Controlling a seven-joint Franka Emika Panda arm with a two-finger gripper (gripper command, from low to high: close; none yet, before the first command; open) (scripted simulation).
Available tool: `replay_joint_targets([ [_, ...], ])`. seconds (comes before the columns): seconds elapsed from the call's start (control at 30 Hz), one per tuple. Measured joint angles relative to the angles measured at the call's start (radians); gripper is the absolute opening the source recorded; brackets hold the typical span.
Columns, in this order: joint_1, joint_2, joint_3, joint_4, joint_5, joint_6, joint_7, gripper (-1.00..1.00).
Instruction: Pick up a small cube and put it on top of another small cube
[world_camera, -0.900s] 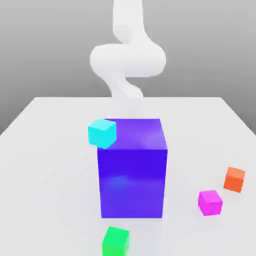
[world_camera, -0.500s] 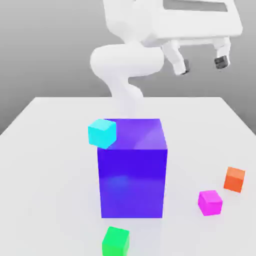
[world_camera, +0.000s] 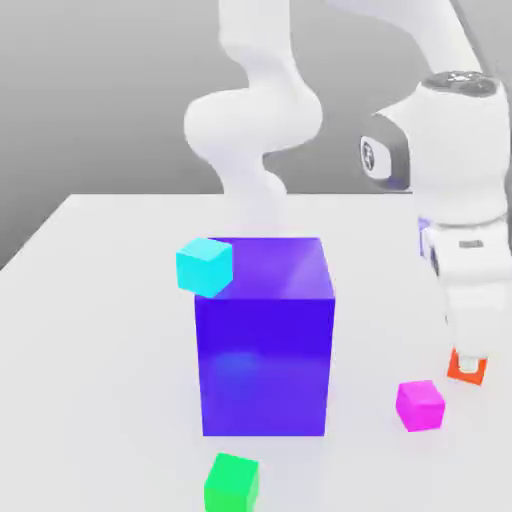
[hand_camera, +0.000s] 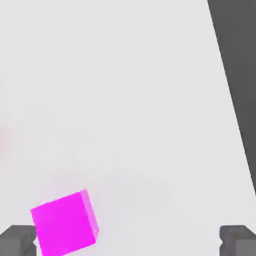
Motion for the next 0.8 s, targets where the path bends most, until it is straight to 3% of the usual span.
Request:
replay_joint_targets([
  [0.13,0.03,0.094,-0.01,-0.035,-0.118,0.071,-0.029,0.0],
  [0.37,0.008,0.279,0.021,-0.006,-0.103,0.22,-0.056,0.0],
  [0.4,0.002,0.301,0.028,-0.002,-0.098,0.237,-0.059,-1.0],
  [0.63,0.001,0.303,0.029,-0.002,-0.099,0.237,-0.059,-1.0],
  [0.8,0.025,0.184,-0.001,-0.023,-0.128,0.144,-0.039,-1.0],
])
